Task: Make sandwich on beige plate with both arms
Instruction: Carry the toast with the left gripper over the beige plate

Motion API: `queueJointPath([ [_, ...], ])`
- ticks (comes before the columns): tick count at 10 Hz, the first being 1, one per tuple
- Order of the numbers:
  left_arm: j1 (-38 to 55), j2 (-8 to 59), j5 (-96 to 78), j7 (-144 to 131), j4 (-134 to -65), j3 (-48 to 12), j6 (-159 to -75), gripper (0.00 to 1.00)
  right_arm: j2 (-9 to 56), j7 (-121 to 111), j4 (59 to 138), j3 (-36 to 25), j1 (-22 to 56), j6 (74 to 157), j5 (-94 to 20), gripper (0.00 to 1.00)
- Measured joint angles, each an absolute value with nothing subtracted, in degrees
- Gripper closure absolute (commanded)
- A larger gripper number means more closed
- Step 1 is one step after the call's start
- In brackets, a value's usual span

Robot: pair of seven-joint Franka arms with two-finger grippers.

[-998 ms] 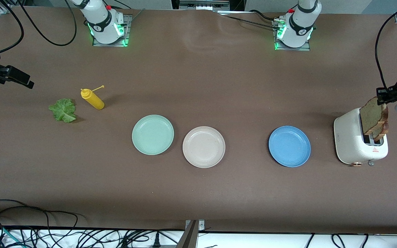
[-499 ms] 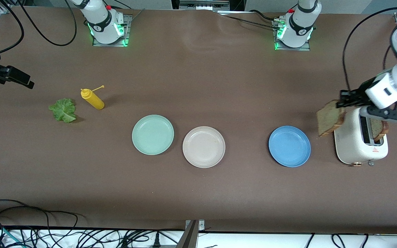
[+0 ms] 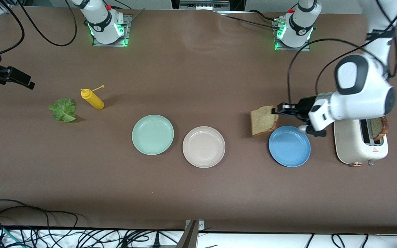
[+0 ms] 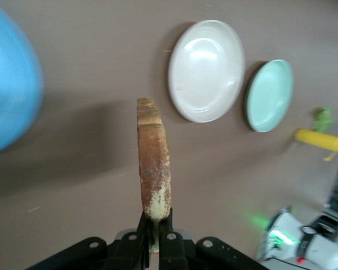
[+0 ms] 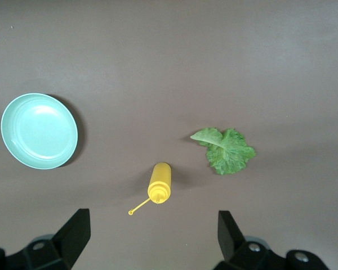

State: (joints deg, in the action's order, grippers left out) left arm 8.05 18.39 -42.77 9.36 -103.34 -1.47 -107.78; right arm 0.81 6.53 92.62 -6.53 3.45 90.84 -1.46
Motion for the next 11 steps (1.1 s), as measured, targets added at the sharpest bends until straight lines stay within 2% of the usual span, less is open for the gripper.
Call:
queueJointPath([
  [5,21.02,35.27,-54.22,1.5,-86.12,-0.91,-114.26,1.0,0.9,5.7,92.58,-6.59,3.39,90.84,-1.46,0.0],
  [7,23.79,39.28,-55.78,0.82,-83.62,-0.15,-119.25,1.0,0.9,5.52,92.58,-6.62,3.37,90.84,-1.46,0.0],
  [11,25.45,44.04,-55.94,0.82,-80.49,0.12,-123.39,1.0,0.9,5.44,92.58,-6.67,3.37,90.84,-1.46,0.0],
])
